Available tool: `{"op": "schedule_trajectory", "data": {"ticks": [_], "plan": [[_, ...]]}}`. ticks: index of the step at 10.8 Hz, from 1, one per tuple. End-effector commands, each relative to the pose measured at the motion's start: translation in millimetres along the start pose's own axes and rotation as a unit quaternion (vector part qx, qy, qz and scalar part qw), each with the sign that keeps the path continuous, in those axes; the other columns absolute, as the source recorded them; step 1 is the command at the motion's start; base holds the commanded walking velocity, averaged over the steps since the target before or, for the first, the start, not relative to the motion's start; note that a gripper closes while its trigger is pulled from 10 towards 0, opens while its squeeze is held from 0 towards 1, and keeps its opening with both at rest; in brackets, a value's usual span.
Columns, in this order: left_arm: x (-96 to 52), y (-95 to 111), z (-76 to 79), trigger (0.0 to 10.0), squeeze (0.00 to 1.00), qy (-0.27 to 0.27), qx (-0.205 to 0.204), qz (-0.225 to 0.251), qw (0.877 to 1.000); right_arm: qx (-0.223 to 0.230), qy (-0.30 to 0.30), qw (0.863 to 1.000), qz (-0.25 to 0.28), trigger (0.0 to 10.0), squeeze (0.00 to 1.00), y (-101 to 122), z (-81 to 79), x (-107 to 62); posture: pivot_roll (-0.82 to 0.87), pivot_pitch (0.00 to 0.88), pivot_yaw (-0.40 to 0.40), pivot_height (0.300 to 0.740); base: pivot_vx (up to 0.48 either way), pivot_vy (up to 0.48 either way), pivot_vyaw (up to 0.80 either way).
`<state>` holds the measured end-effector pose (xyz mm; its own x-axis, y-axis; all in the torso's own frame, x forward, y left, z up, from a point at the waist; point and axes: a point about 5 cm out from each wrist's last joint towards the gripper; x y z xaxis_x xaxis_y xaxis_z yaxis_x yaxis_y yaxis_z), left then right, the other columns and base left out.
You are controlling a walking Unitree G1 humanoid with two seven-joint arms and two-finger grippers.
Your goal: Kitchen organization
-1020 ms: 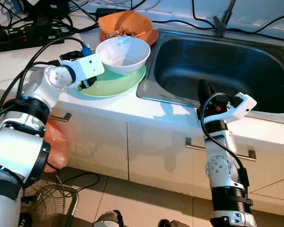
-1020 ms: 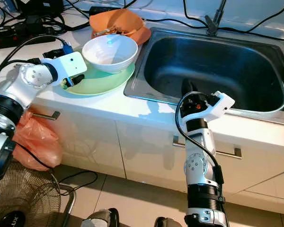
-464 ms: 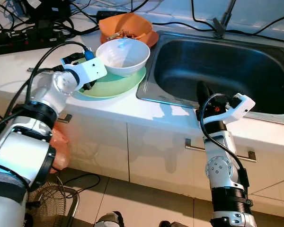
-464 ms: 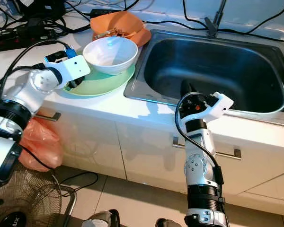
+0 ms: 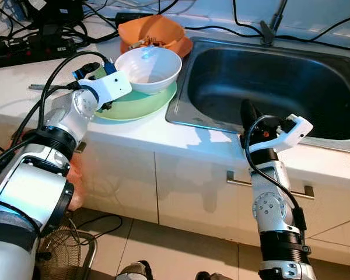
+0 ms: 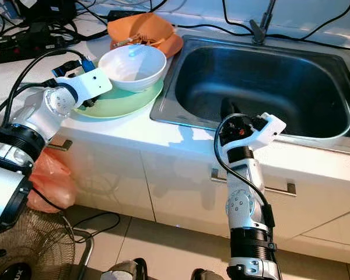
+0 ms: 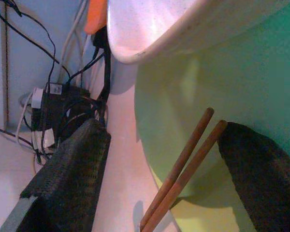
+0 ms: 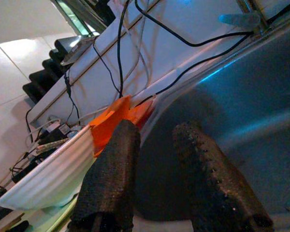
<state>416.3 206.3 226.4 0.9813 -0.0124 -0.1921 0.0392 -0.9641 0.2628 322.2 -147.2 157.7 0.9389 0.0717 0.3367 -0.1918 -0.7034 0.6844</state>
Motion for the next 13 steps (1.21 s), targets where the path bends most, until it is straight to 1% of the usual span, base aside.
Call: {"op": "schedule_trajectory", "data": {"ticks": [1,6,7,9,13], "plan": [[-1.8,-21.1,34.6,0.0,0.00,-0.061,0.002,-0.050,0.997,0.003,-0.024,1.000,-0.014,10.0,0.00,-3.7,9.1,-5.7,0.11,0.149,-0.014,0.740,0.000,0.000,0.00],[-1.2,-18.6,39.4,0.0,0.00,-0.058,0.002,-0.051,0.997,0.002,-0.025,1.000,-0.015,10.0,0.00,-3.3,9.8,-6.0,0.11,0.147,-0.020,0.740,0.000,0.000,0.00],[-1.1,-18.8,39.8,0.0,0.00,-0.051,0.010,-0.057,0.997,0.002,-0.026,1.000,-0.015,10.0,0.00,-3.3,10.0,-5.9,0.11,0.147,-0.020,0.740,0.000,0.000,0.00],[-0.9,-19.5,37.0,0.0,0.00,-0.033,0.030,-0.070,0.997,0.003,-0.026,1.000,-0.014,10.0,0.00,-3.2,9.9,-5.4,0.11,0.147,-0.020,0.740,0.000,0.000,0.00],[-0.9,-19.6,32.9,0.0,0.00,-0.008,0.037,-0.081,0.996,0.004,-0.026,1.000,-0.012,10.0,0.00,-3.3,9.5,-5.2,0.11,0.142,-0.010,0.740,0.000,0.000,0.00]]}}
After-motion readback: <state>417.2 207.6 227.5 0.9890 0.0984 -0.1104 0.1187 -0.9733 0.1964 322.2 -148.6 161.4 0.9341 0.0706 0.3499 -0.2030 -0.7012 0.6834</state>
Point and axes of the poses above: a point about 5 cm out from each wrist's last joint towards the gripper, its own x axis pointing out of the wrist towards the gripper, its own y axis along the axis of the wrist's last joint, z = x × y, and after that the axes turned 4 degrees about x, right-handed
